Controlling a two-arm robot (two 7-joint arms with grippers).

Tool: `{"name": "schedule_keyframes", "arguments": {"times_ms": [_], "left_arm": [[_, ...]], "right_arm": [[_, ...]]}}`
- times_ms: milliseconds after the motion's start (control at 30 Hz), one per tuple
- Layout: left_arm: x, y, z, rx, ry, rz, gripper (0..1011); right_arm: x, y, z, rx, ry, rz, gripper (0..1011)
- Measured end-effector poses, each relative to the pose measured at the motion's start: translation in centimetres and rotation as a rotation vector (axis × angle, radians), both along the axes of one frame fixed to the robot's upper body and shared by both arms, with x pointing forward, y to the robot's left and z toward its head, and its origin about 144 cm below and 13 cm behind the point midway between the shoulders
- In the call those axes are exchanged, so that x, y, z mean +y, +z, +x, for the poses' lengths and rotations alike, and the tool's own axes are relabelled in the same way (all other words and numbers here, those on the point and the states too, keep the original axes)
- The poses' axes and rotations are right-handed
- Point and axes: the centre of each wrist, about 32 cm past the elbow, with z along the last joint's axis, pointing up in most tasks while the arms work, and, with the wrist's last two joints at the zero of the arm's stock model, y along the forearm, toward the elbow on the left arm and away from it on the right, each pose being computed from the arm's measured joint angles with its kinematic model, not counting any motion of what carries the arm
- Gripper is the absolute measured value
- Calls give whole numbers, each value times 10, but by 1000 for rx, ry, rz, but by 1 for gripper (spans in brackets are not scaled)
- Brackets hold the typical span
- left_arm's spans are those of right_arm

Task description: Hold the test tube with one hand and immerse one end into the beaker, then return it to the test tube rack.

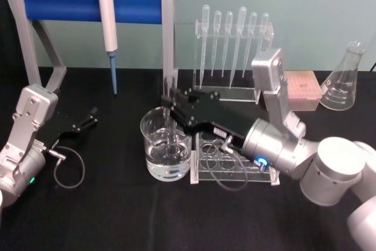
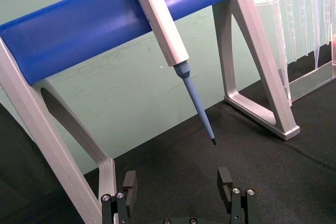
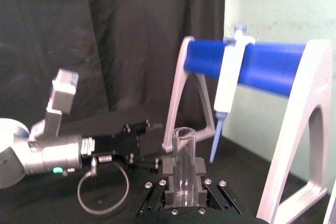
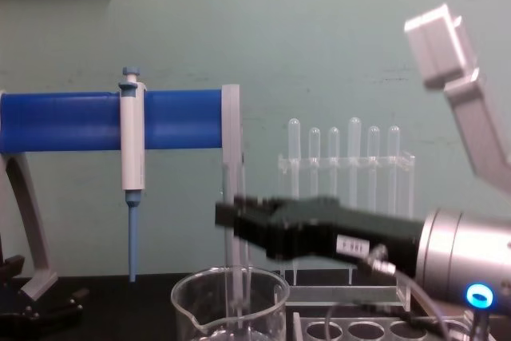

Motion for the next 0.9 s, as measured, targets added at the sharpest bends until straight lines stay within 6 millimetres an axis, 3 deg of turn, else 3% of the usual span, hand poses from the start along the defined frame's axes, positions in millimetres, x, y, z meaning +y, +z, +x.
{"name": "schedule_keyframes", "arguments": {"times_ms": [300, 400, 533, 733, 900], "left_arm": [[0, 0, 0, 0, 0, 0, 1000], [0, 0, 0, 0, 0, 0, 1000], [0, 0, 0, 0, 0, 0, 1000], [0, 0, 0, 0, 0, 0, 1000], [0, 0, 0, 0, 0, 0, 1000]], "right_arm": [[-6, 44, -14, -86, -12, 29, 223], [-17, 68, -25, -125, -35, 48, 223], [-32, 83, -38, -150, -76, 49, 223], [-54, 84, -55, -150, -141, 41, 222], [-68, 65, -63, -101, -175, 34, 223]]}}
